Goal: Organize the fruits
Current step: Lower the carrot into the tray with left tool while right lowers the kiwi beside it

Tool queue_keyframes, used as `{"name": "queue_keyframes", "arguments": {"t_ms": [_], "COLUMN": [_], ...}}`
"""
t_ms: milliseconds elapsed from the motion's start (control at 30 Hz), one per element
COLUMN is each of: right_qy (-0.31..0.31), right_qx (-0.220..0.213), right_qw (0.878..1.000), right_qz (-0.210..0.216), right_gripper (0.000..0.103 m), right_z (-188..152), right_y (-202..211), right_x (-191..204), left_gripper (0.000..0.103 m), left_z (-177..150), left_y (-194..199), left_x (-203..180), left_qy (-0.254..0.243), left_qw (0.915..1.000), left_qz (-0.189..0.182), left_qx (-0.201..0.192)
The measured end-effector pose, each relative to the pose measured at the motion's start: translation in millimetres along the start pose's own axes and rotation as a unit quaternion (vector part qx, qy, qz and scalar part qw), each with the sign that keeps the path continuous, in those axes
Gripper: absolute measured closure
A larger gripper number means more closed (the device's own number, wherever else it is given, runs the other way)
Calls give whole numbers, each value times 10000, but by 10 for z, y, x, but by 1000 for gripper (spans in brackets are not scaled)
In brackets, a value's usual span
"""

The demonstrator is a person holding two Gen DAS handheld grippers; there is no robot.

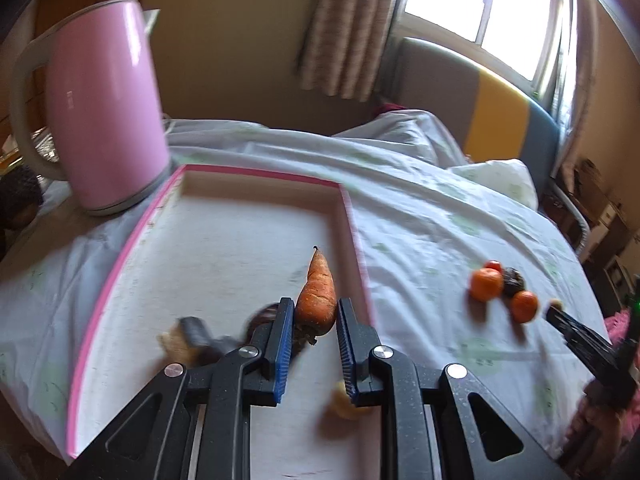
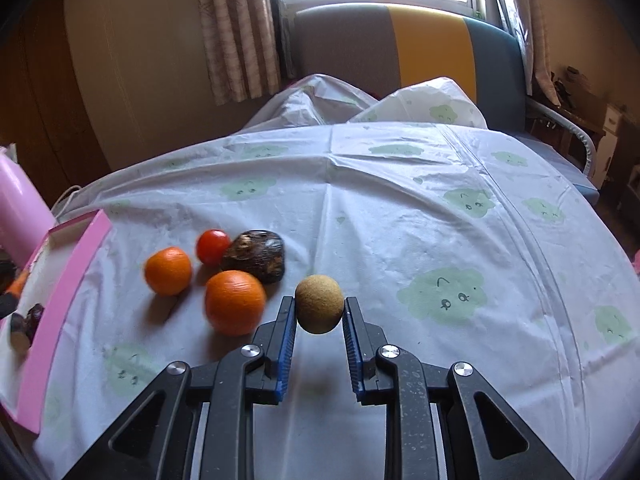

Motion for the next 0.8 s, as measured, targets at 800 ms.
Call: {"name": "queue_keyframes", "arguments": {"t_ms": [800], "right_qy": [1608], "right_qx": [810], "right_qw": [9424], "right_qz": [2819], "right_gripper": [72], "right_z": [-567], "right_y": [502], "right_x": [2391], "left_gripper": [72], "left_z": [-104], "left_y": [201], "left_x": [559], "left_qy": [615], "left_qw": [9972], "left_qz": [414], "left_qx": [-30]}}
Point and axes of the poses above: each gripper's, at about its wrist camera, not at the fingertips, and y roughly against the way its jaws point, x to its left, z to its top, the point moved 3 cm from there along -y, roughly the way its jaws point, and after that the axes turned 6 degrees about -y, right-handed, at the moved point
